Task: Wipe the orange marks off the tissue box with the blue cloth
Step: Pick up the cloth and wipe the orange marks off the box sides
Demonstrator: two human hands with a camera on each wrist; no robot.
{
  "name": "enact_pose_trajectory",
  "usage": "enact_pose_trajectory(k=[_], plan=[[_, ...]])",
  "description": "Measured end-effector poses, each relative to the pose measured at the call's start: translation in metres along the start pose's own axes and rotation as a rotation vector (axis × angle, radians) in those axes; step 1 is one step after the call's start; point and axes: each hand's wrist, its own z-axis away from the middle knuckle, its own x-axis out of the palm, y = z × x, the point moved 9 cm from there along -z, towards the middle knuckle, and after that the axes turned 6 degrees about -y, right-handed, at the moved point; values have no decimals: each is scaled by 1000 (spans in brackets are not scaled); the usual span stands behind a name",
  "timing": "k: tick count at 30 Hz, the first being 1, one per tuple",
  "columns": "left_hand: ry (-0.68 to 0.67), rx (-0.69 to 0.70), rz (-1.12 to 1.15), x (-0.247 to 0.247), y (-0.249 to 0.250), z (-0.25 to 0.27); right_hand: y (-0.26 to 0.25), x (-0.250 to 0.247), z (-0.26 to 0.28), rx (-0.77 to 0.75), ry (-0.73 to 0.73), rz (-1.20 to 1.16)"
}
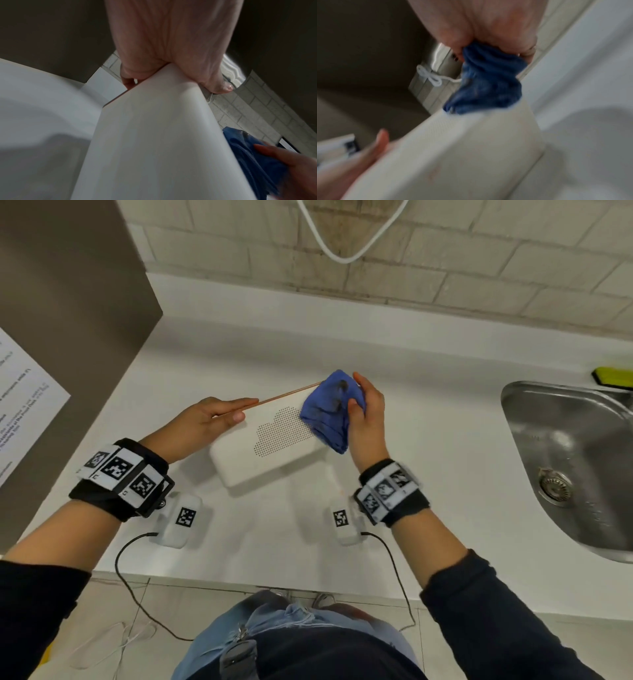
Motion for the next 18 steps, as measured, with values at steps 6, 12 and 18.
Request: enact_pose_trajectory(k=[6, 12, 18], plan=[[-1, -14, -5, -2, -6, -2, -20, 42, 33, -325, -83, 515], [-4, -41, -37, -5, -13, -3, -10, 60, 39, -360, -174, 840], [-3, -45, -17, -5, -13, -7, -24, 66, 24, -259, -108, 478]])
